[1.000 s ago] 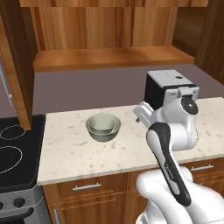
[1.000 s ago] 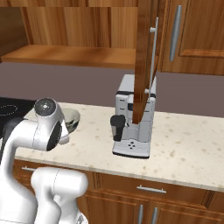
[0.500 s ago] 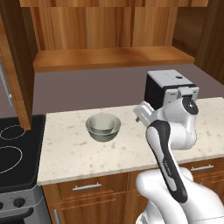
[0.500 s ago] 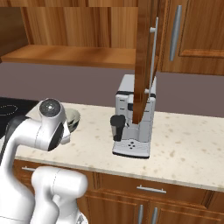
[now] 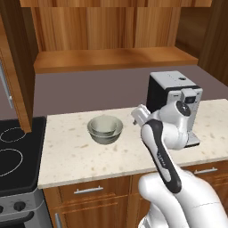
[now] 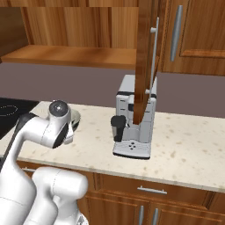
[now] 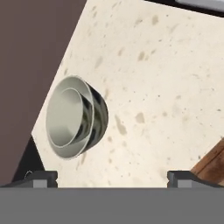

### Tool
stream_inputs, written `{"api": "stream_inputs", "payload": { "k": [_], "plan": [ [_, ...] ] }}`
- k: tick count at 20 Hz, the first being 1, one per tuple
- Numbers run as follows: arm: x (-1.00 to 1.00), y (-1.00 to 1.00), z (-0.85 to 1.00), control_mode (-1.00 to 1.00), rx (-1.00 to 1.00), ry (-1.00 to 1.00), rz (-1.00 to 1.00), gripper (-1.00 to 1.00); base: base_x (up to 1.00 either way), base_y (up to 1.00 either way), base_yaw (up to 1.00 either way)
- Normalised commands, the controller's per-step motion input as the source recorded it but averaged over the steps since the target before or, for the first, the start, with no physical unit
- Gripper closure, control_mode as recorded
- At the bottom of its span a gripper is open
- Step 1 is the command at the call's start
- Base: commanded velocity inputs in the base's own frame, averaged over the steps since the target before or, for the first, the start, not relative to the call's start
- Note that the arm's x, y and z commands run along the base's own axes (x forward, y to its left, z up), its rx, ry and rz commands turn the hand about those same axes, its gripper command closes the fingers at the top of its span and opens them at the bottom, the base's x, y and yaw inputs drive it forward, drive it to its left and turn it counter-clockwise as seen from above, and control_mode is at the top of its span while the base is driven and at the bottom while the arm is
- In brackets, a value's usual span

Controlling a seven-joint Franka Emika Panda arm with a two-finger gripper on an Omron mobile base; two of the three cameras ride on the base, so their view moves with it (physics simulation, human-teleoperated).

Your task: Pick up the bowls on the counter and stack them on top of one another in the open cabinet. Place the smaller bowl on top of the larger bowl.

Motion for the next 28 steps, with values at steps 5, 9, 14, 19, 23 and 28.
{"api": "stream_inputs", "payload": {
  "k": [5,9,14,19,23,28],
  "plan": [
    [0.54,0.17,-0.22,-1.0,0.0,0.09,-0.01,-1.0,0.0,0.0,0.0],
    [0.56,0.19,-0.26,-1.0,0.0,0.08,-0.01,-1.0,0.0,0.0,0.0],
    [0.51,0.16,-0.3,-1.0,0.0,0.09,0.0,-1.0,0.0,0.0,0.0],
    [0.49,0.16,-0.37,-1.0,0.0,0.07,0.0,-1.0,0.0,0.0,0.0],
    [0.46,0.15,-0.44,-1.0,0.0,0.04,0.0,-1.0,0.0,0.0,0.0],
    [0.45,0.14,-0.48,-1.0,0.0,0.03,0.0,-1.0,0.0,0.0,0.0]
  ]
}}
